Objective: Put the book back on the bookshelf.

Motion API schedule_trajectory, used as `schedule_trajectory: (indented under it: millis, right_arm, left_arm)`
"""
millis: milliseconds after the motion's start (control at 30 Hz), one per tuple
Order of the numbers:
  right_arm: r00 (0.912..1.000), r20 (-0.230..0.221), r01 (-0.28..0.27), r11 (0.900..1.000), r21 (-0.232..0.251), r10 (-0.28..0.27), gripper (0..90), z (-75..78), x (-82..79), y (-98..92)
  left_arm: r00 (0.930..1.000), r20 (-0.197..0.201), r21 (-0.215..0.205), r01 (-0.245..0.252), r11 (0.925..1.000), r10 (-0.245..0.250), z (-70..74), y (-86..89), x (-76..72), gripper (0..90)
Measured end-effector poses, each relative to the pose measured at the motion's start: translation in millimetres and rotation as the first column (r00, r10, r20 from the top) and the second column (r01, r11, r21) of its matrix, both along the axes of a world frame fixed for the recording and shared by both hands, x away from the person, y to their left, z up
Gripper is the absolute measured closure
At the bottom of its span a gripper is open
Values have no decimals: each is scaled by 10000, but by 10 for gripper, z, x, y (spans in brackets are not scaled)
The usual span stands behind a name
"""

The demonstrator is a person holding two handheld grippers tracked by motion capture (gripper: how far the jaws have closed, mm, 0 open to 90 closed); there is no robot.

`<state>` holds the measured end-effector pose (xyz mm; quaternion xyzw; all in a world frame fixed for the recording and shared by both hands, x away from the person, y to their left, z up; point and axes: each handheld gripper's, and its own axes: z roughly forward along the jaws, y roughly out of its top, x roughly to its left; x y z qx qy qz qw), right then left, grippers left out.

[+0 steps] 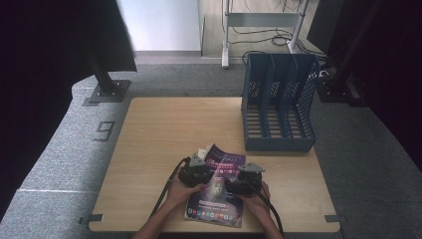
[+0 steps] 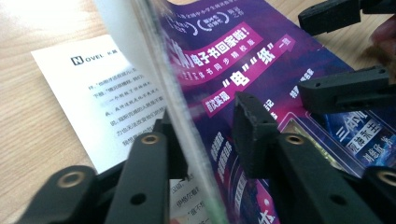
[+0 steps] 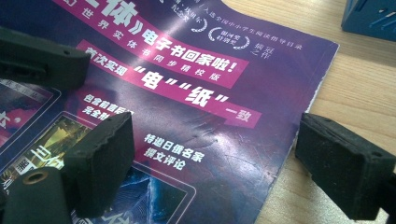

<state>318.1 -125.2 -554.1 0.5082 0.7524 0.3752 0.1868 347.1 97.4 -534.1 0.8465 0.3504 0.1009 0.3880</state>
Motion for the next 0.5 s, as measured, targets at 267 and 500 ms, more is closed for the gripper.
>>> schedule_trajectory:
  millis: [267, 500]
  right_arm:
    - [10000, -12, 15, 10000, 7, -15, 118, 1, -1, 0]
    - [10000, -10, 2, 10000, 22, -2, 118, 1, 0, -3]
  left_arm:
    - [9995, 287, -249, 169, 9995, -162, 42, 13, -27, 818]
    - [9959, 831, -546, 403, 9977, -357, 93, 10, -89, 848]
